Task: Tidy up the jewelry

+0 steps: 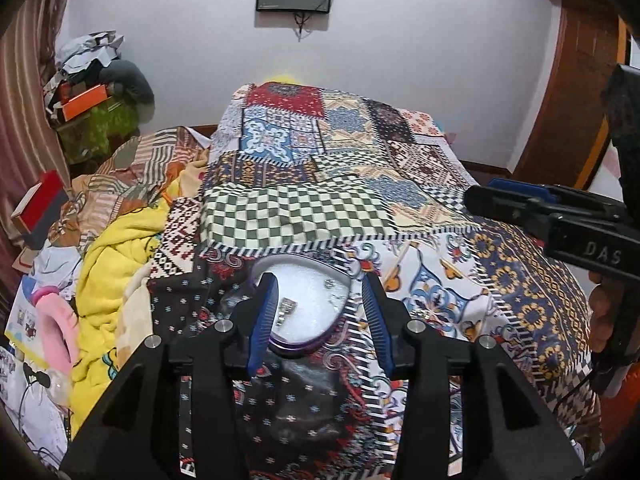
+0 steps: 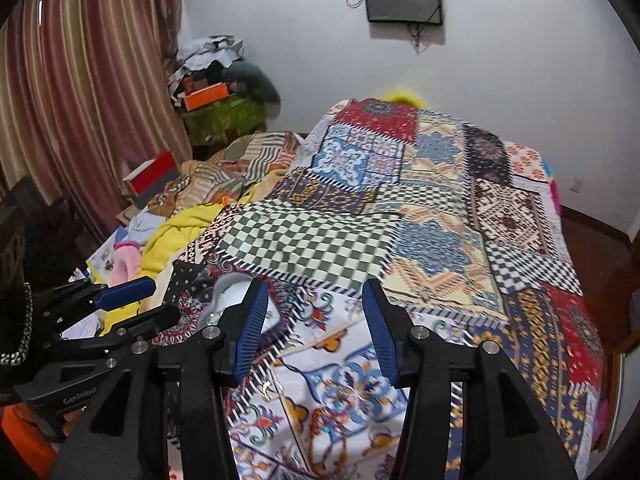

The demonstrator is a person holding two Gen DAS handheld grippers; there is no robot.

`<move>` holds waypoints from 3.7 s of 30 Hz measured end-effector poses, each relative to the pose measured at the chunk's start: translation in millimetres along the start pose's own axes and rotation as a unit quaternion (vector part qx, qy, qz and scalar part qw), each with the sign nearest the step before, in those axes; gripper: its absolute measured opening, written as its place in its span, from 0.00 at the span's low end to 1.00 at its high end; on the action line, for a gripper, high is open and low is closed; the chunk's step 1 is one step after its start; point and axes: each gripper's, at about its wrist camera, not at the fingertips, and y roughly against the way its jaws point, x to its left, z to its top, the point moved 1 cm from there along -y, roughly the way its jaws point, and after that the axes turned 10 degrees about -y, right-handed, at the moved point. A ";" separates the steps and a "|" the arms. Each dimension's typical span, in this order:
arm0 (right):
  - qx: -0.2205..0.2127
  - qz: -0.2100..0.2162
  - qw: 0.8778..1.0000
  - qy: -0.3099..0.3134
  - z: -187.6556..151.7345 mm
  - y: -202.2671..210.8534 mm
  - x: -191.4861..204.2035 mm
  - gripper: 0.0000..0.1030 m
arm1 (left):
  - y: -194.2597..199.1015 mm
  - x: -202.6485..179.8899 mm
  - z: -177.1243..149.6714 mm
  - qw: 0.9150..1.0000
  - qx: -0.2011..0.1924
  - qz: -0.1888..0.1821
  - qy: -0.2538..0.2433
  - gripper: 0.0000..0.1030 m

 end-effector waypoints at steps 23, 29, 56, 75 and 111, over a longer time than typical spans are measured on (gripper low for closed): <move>0.097 -0.091 0.991 -0.016 -88.9 -5.8 -74.9 0.44 | -54.8 -61.8 -49.4 0.993 0.092 -0.064 -0.036 0.42; 0.128 -0.083 0.988 -0.013 -104.2 -18.9 -76.5 0.44 | -73.6 -65.2 -61.5 0.990 0.116 -0.077 -0.033 0.35; 0.170 -0.075 0.982 0.023 -107.5 -59.7 -66.7 0.19 | -102.9 -54.9 -64.9 0.990 0.113 -0.082 0.001 0.05; 0.096 -0.070 0.993 0.018 -72.5 -22.0 -50.8 0.19 | -54.1 -36.0 -44.4 0.997 0.062 -0.053 0.012 0.05; 0.022 0.009 0.998 0.063 -8.9 -46.2 50.0 0.19 | -7.3 48.2 10.8 0.998 -0.038 0.016 0.049 0.05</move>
